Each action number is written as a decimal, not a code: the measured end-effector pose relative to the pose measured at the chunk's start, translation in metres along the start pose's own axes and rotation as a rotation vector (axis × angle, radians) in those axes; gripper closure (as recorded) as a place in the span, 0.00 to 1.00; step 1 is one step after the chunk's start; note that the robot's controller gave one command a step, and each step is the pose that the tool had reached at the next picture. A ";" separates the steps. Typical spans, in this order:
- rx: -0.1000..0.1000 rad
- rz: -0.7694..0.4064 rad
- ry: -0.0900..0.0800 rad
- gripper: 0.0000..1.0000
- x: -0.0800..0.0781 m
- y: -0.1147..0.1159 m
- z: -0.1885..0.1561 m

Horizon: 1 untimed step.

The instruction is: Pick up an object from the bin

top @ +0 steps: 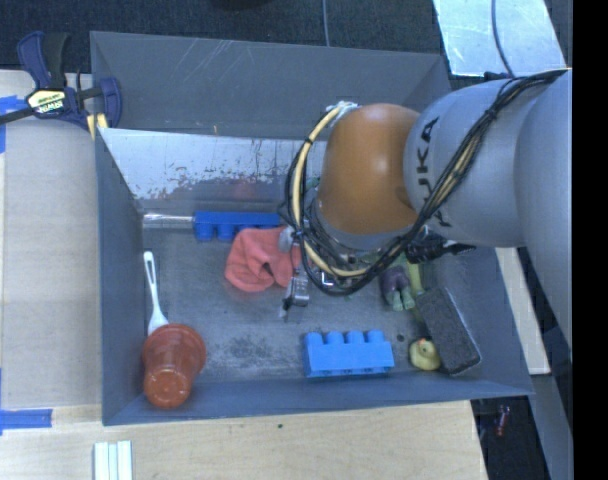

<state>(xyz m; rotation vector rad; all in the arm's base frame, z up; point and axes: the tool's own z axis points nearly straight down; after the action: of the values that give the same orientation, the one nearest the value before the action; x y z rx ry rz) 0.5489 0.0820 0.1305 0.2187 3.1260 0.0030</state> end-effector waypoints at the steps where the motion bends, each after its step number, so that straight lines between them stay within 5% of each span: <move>1: -0.001 -0.059 -0.012 1.00 -0.045 0.043 0.040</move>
Offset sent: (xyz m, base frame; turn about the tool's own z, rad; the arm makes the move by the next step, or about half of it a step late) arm 0.0000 0.0000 0.0000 0.0000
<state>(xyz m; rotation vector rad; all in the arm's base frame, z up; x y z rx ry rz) 0.5998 0.1186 0.0913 0.1262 3.1185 0.0027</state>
